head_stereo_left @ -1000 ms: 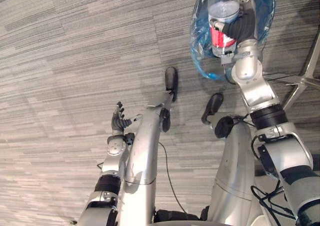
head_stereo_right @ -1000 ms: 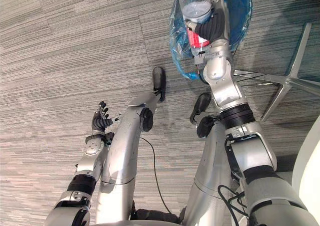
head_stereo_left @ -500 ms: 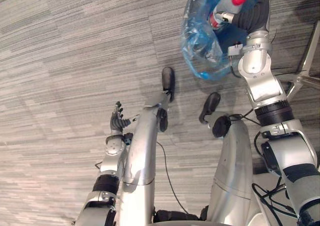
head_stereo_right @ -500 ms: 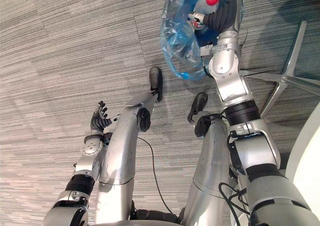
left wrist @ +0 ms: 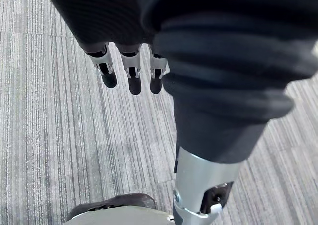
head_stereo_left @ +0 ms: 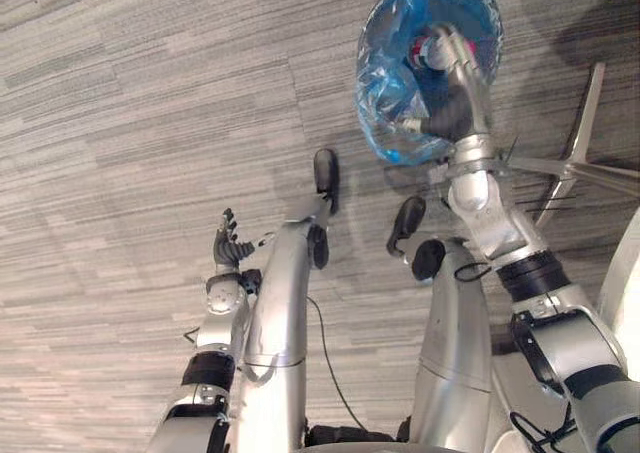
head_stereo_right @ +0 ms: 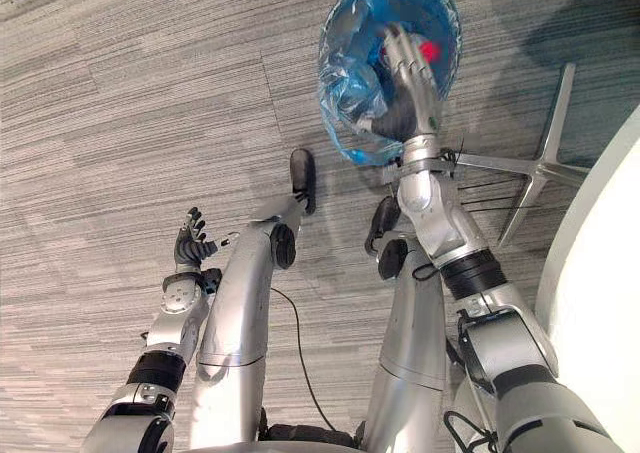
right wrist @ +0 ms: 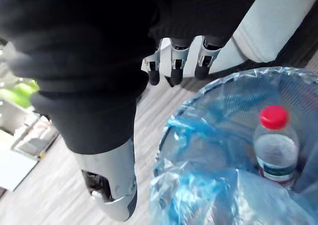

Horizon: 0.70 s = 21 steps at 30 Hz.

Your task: Gather rubbish on tea table into small bin, then transfer packed bag to large trash can.

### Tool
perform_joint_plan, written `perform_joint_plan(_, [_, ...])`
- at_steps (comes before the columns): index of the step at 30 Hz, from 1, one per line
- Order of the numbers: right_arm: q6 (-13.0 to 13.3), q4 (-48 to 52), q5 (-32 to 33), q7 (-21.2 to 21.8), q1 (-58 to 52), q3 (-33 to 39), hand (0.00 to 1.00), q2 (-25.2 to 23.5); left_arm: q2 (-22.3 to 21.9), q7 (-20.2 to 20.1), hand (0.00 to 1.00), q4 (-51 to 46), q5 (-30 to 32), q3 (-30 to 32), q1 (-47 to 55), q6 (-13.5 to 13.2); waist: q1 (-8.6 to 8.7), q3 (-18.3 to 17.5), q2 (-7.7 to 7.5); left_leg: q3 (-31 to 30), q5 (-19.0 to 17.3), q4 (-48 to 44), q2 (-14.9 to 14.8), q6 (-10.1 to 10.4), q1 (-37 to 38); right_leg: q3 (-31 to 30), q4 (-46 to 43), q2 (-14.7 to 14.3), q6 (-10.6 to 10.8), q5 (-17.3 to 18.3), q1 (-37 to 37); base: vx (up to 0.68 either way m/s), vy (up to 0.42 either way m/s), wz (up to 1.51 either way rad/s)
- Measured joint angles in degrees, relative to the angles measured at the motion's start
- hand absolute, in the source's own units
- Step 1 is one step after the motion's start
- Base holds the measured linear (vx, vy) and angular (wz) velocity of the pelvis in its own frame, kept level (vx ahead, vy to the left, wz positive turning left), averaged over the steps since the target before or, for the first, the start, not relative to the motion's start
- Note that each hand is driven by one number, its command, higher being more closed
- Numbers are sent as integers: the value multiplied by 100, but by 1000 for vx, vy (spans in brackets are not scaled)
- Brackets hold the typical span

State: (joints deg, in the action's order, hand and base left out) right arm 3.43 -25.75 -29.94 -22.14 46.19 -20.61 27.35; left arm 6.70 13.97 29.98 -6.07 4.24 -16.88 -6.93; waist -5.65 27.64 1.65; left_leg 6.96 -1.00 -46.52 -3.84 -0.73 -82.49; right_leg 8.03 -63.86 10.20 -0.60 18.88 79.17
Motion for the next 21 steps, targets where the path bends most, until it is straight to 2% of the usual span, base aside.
perform_joint_plan(6, [-23, -999, -227, 277, 237, -531, 0, -33, 38, 3, 0, 5, 2, -22, -1, -37, -10, 0, 0, -20, 5, 169, 41, 8, -7, 58, 83, 34, -1, 4, 20, -67, 19, 6])
perform_joint_plan(7, [-29, -1091, -234, 314, 260, -530, 100, -51, 37, 3, 0, 6, 2, -23, -1, -46, -10, 0, 0, -20, 9, 199, 47, 14, -9, 74, 94, 47, -7, 4, 23, -63, 15, 17])
perform_joint_plan(11, [-149, -1521, -377, 364, 462, -612, 100, -156, 37, 3, 0, 89, 1, -31, -2, -95, -39, -1, 2, -59, 73, 218, 62, 106, -66, 151, 49, 88, -90, 50, 54, -61, 7, 11])
perform_joint_plan(13, [-156, -1573, -384, 358, 565, -644, 100, -156, 29, 3, 0, 116, -1, -35, -2, -99, -49, -3, 5, -59, 120, 184, 63, 49, -112, 150, -18, 94, -117, 79, 112, -70, 6, 5])
perform_joint_plan(21, [-169, -1554, -107, 339, 740, -568, 100, -214, 20, -4, 0, 138, -4, -135, -8, -101, -126, -3, 6, -147, 142, 131, 54, 40, -185, 227, -117, 88, -173, 130, 166, -69, 10, 3])
